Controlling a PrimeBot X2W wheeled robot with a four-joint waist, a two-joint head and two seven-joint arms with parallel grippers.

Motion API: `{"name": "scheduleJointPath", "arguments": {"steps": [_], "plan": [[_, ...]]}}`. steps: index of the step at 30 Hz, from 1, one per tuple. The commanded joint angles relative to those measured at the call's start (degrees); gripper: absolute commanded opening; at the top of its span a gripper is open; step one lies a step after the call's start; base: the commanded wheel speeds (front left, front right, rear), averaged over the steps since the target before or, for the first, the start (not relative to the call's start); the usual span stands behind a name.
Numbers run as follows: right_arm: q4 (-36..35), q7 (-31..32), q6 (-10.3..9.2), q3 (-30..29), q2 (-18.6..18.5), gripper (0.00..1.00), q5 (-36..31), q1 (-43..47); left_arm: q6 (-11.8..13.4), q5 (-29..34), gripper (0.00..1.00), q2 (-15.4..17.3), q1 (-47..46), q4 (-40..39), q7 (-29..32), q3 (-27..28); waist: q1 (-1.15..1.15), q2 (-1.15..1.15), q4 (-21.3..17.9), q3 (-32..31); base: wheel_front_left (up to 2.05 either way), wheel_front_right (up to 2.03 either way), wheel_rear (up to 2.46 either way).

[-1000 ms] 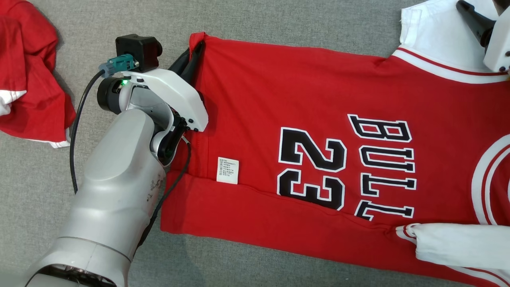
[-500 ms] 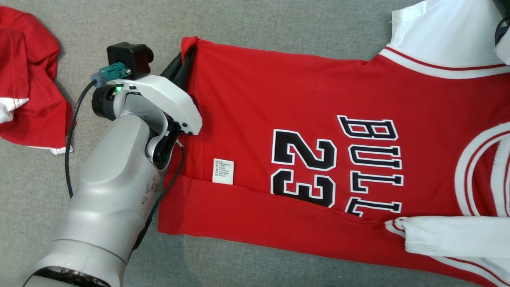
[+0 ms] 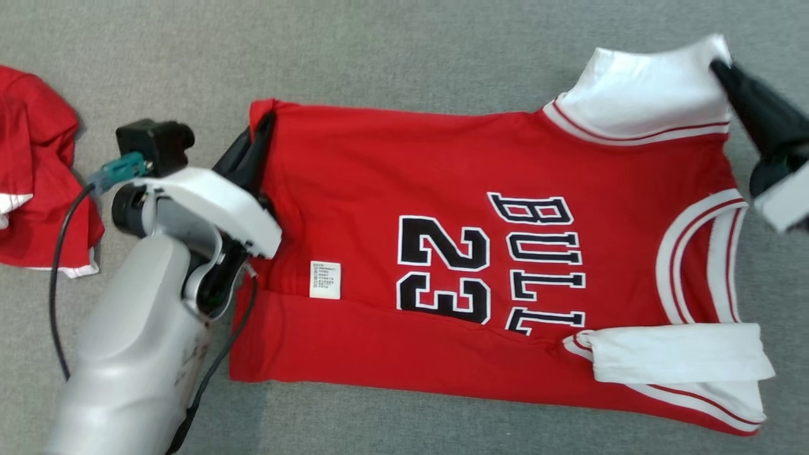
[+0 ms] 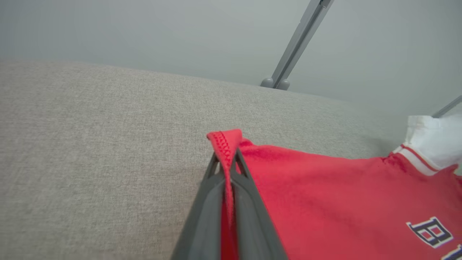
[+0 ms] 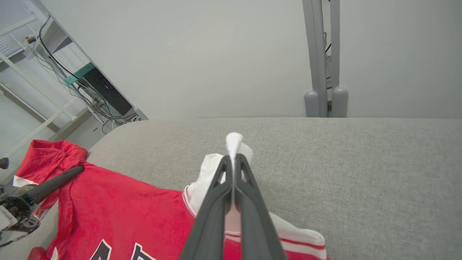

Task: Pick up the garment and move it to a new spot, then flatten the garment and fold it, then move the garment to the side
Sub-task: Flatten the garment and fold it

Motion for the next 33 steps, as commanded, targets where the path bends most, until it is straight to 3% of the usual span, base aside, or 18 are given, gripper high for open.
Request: {"name": "scheduleJointPath", "arguments": {"steps": [1,6,13,21,26,27,28,29,30,33], "plan": [[-3.2,-1.5,0.02,-0.7,-1.0,0.0,2.5,4.0,0.1,-0.6,0.0,1.6,2.4,-2.8,1.0,0.5,0.0,0.0,-1.2,-1.3,0.0,0.0,0.0],[-10.3,-5.7,0.02,-2.5,-2.6,0.0,8.2,14.8,1.7,-3.5,0.0,4.9,9.8,-11.9,4.4,2.2,0.0,0.0,-3.1,-3.0,0.0,0.0,0.0],[-15.8,-10.9,0.02,-3.4,-1.5,0.0,13.4,26.9,5.1,-5.7,0.0,9.2,19.4,-22.5,7.6,4.6,0.0,0.0,-5.8,-5.1,0.0,0.0,0.0],[-18.7,-12.9,0.02,-5.1,1.0,0.0,15.2,36.6,8.1,-8.1,0.0,11.8,28.8,-31.7,10.4,6.0,0.0,0.0,-7.6,-6.9,0.0,0.0,0.0],[-17.0,-13.2,0.02,-5.8,3.2,0.0,13.7,40.3,9.9,-9.4,0.0,11.7,33.8,-33.8,11.3,6.1,0.0,0.0,-8.0,-7.3,0.0,0.0,0.0],[-16.5,-13.2,0.02,-5.8,3.7,0.07,13.1,40.7,10.2,-9.1,0.65,11.7,34.4,-33.6,11.0,6.0,0.0,0.0,-8.0,-7.4,0.0,0.0,0.0],[-15.8,-13.3,0.02,-5.8,4.2,0.46,12.2,41.1,10.5,-8.7,1.0,11.5,34.9,-33.4,10.6,5.9,0.0,0.0,-7.9,-7.4,0.0,0.0,0.0],[-15.1,-13.2,0.02,-6.0,4.7,0.8,11.1,41.4,10.8,-8.4,1.0,11.3,35.4,-33.1,10.1,5.9,0.0,0.0,-7.9,-7.5,0.0,0.0,0.0],[-14.4,-13.3,0.02,-6.5,5.1,1.0,9.9,41.8,11.3,-7.9,1.0,11.0,35.9,-32.8,9.4,5.8,0.0,0.0,-7.8,-7.7,0.0,0.0,0.0],[-12.4,-13.3,0.02,-11.2,7.9,1.0,3.6,42.7,13.6,-5.1,1.0,10.2,36.8,-32.2,5.4,6.0,0.0,0.0,-7.9,-8.1,0.0,0.0,0.0]]}}
